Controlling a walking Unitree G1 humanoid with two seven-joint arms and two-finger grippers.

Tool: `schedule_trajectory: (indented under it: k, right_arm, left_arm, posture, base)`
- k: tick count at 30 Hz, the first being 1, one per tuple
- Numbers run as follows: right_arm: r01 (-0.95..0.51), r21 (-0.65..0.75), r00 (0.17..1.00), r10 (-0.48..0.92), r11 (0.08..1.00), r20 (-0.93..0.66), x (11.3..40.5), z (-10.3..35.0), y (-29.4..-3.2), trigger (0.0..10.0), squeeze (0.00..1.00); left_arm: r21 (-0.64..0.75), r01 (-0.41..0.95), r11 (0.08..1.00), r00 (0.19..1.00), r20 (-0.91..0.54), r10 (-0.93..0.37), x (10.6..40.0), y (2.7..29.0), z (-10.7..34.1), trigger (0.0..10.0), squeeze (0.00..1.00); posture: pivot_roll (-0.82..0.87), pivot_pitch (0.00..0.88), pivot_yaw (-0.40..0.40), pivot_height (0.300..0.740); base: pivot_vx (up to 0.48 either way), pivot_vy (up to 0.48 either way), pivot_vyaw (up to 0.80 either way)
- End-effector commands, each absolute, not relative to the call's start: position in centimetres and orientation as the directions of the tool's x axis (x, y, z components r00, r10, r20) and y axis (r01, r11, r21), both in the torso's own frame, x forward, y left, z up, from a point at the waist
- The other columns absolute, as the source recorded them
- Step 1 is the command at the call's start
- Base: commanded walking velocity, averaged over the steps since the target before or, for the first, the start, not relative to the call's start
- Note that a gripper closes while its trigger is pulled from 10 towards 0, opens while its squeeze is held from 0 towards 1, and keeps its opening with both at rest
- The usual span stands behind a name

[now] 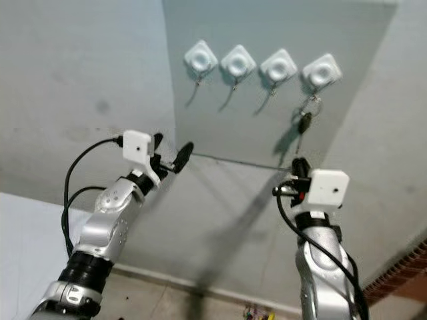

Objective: Hang keys on a hook

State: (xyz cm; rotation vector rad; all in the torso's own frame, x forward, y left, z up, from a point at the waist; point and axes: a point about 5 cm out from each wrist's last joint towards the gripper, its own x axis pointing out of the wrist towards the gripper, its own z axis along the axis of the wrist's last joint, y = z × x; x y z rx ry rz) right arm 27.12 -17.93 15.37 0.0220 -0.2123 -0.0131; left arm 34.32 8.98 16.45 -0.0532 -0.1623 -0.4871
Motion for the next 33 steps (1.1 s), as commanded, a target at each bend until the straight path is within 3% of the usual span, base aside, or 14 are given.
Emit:
schedule_trajectory:
  k: [1, 15, 22, 27, 33]
  right_arm:
    - [0.002, 0.023, 0.976, -0.007, 1.000, 0.217, 27.0, 15.6, -17.9, 10.0, 0.00]
    - [-0.013, 0.025, 0.975, 0.007, 1.000, 0.222, 27.1, 15.8, -17.7, 10.0, 0.00]
    - [-0.190, 0.035, 0.936, 0.170, 0.981, 0.310, 26.7, 17.8, -16.3, 10.0, 0.00]
    - [-0.319, 0.049, 0.867, 0.271, 0.946, 0.418, 26.2, 20.6, -15.1, 10.0, 0.00]
    - [-0.376, 0.052, 0.816, 0.304, 0.925, 0.491, 26.3, 23.0, -14.3, 10.0, 0.00]
  left_arm:
    - [0.020, 0.499, 0.867, 0.845, 0.209, -0.491, 34.1, 8.4, 17.6, 10.0, 0.00]
    - [0.028, 0.507, 0.861, 0.833, 0.240, -0.498, 33.9, 8.1, 18.2, 10.0, 0.00]
    - [0.116, 0.616, 0.779, 0.727, 0.299, -0.618, 32.1, 5.7, 19.7, 10.0, 0.00]
    - [0.197, 0.733, 0.651, 0.565, 0.357, -0.744, 29.5, 3.5, 21.1, 10.0, 0.00]
    - [0.195, 0.732, 0.653, 0.551, 0.393, -0.736, 29.4, 3.7, 22.7, 10.0, 0.00]
  posture:
    - [0.00, 0.013, -0.008, 0.740]
    - [0.00, 0.009, -0.009, 0.740]
    - [0.00, 0.008, -0.009, 0.740]
    - [0.00, 0.020, -0.008, 0.740]
    - [0.00, 0.024, -0.009, 0.740]
  base:
    - [0.000, 0.000, 0.00]
    - [0.000, 0.000, 0.00]
    - [0.000, 0.000, 0.00]
    - [0.000, 0.000, 0.00]
    - [0.000, 0.000, 0.00]
